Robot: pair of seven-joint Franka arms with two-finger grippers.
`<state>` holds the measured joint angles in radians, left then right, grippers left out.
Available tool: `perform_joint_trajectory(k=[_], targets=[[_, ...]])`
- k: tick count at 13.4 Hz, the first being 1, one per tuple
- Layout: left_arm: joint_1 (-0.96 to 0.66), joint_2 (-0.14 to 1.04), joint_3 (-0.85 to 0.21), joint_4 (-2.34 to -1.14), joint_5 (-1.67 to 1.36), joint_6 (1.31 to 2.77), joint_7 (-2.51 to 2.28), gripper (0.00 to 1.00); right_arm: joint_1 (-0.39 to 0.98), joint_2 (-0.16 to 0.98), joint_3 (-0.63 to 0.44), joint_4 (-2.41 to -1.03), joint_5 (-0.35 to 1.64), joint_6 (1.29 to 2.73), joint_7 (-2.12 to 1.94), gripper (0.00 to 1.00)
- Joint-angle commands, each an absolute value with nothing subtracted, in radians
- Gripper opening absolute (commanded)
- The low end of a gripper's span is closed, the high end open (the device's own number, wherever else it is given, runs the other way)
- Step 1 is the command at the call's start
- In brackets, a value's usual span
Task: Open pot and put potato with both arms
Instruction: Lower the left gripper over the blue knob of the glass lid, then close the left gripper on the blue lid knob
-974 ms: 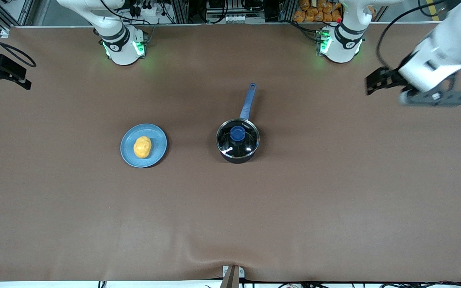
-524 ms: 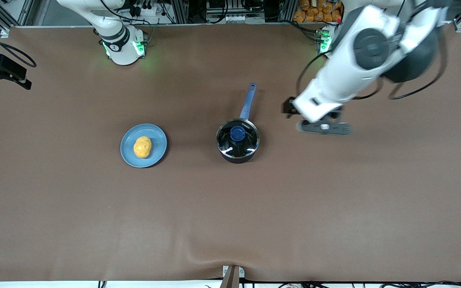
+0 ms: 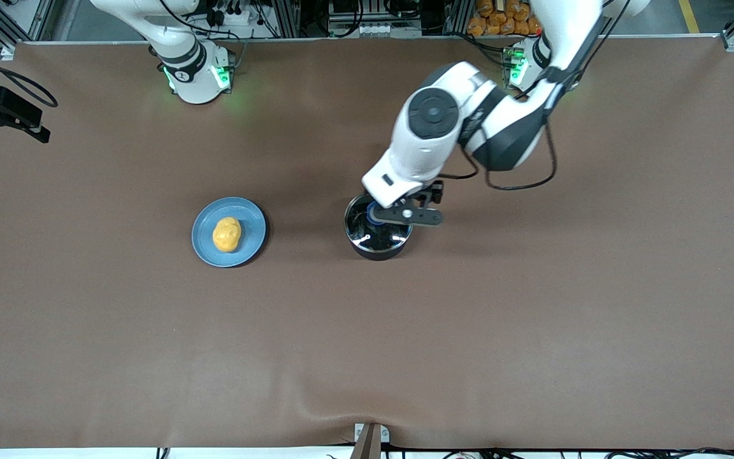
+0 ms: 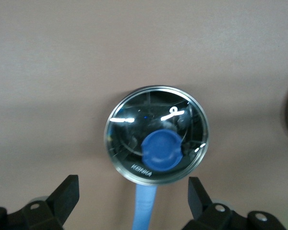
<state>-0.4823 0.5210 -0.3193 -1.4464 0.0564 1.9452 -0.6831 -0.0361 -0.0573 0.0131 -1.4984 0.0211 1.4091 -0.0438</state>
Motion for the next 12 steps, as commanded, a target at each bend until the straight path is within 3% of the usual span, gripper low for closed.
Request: perform_joint_trajectory(k=[1, 5, 12], targets=[[-0.517, 0.627, -0.308, -1.367, 0.093, 2.000, -0.704, 1.00, -0.052, -0.061, 0.025, -1.497, 0.017, 1.401, -0.040, 1.00], [-0.543, 0.687, -0.310, -1.371, 0.149, 2.040, -0.710, 1.00, -0.055, -0.061, 0.025, -1.497, 0.017, 1.396, -0.040, 1.00], [-0.577, 0.692, -0.310, -1.408, 0.213, 2.040, -0.704, 1.00, -0.055, -0.061, 0.025, -1.496, 0.017, 1.396, -0.040, 1.00]])
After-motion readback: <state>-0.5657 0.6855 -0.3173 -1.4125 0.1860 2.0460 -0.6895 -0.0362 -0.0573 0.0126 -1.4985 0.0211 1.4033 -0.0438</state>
